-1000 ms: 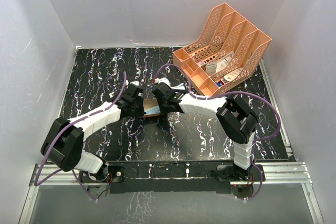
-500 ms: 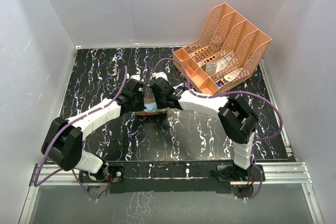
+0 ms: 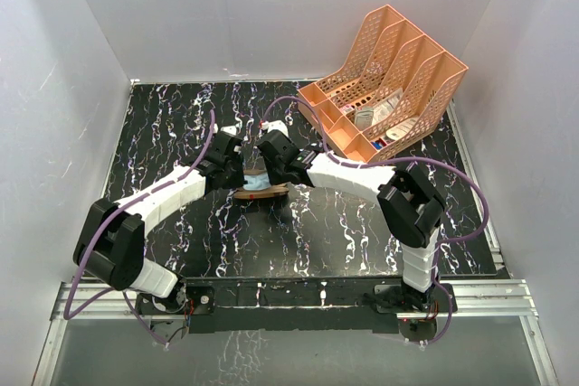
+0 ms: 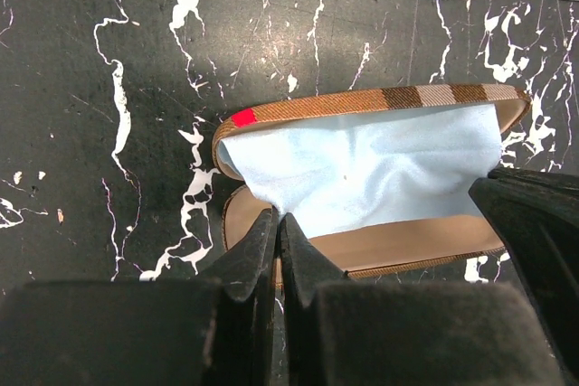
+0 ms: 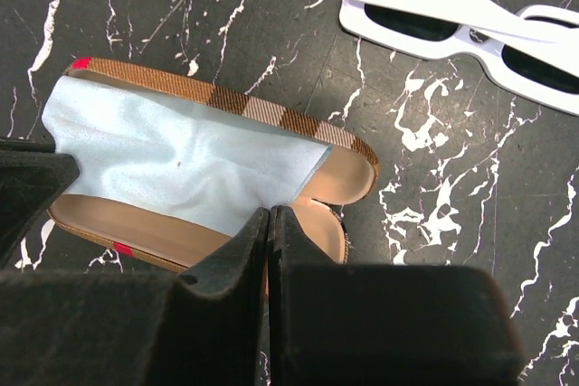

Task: Organize the sunglasses
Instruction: Place the glasses cleaning cloth in the sunglasses case.

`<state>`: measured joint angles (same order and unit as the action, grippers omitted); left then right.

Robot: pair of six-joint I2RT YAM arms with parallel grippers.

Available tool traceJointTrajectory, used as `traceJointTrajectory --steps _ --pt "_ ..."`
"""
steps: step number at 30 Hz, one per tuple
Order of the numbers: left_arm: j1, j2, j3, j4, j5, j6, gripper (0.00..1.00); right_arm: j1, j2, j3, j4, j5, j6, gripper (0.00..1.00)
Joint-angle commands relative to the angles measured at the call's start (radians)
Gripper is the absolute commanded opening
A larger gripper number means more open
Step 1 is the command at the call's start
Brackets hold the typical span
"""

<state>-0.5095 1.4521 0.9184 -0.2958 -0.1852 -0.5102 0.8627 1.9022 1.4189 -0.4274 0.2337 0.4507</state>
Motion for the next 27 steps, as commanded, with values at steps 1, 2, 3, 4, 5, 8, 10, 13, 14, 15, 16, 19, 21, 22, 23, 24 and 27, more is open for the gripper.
traceJointTrajectory --steps 1,2,3,4,5,8,10,13,14,15,16,19,21,22,23,24,27 --pt "0.008 0.001 0.024 -0.011 0.032 0.015 0.0 -0.003 -0.075 -0.008 0.008 0.016 0.021 0.0" --pt "0.008 0.001 0.022 -0.011 0.034 0.013 0.0 -0.004 -0.08 -0.016 0.009 0.016 0.025 0.0" --pt "0.008 0.001 0.021 -0.01 0.035 0.012 0.0 -0.003 -0.083 -0.021 0.01 0.017 0.029 0.0" --pt "0.008 0.001 0.019 -0.009 0.035 0.012 0.0 -0.003 -0.085 -0.026 0.011 0.013 0.032 0.0" --pt "0.009 0.001 0.018 -0.008 0.039 0.011 0.0 -0.003 -0.088 -0.031 0.011 0.008 0.034 0.0" --pt "0.008 0.004 0.015 -0.011 0.045 0.007 0.0 -0.002 -0.093 -0.047 0.012 0.003 0.044 0.0" --pt "0.008 0.005 0.011 -0.01 0.047 0.006 0.0 -0.003 -0.095 -0.055 0.014 0.001 0.047 0.0" --pt "0.009 0.01 0.01 -0.008 0.05 0.007 0.0 -0.002 -0.095 -0.063 0.018 -0.003 0.053 0.0" --pt "0.009 0.014 0.011 -0.009 0.051 0.009 0.0 -0.002 -0.095 -0.064 0.019 -0.005 0.055 0.0" --pt "0.01 0.019 0.013 -0.011 0.053 0.012 0.0 -0.002 -0.096 -0.065 0.02 -0.007 0.056 0.0" --pt "0.011 0.023 0.015 -0.012 0.055 0.011 0.0 -0.002 -0.097 -0.069 0.023 -0.008 0.057 0.0" --pt "0.014 0.034 0.015 -0.009 0.06 0.011 0.0 -0.001 -0.1 -0.074 0.027 -0.011 0.059 0.0" --pt "0.016 0.038 0.016 -0.011 0.06 0.012 0.0 -0.001 -0.101 -0.077 0.03 -0.012 0.059 0.0" --pt "0.017 0.038 0.015 -0.01 0.06 0.012 0.0 -0.001 -0.1 -0.079 0.031 -0.014 0.059 0.0" --pt "0.019 0.04 0.014 -0.011 0.06 0.012 0.0 -0.001 -0.1 -0.081 0.032 -0.013 0.061 0.0" --pt "0.019 0.039 0.014 -0.011 0.059 0.012 0.0 -0.001 -0.1 -0.083 0.034 -0.015 0.06 0.0" --pt "0.023 0.043 0.016 -0.013 0.056 0.013 0.0 0.001 -0.098 -0.088 0.041 -0.019 0.062 0.0"
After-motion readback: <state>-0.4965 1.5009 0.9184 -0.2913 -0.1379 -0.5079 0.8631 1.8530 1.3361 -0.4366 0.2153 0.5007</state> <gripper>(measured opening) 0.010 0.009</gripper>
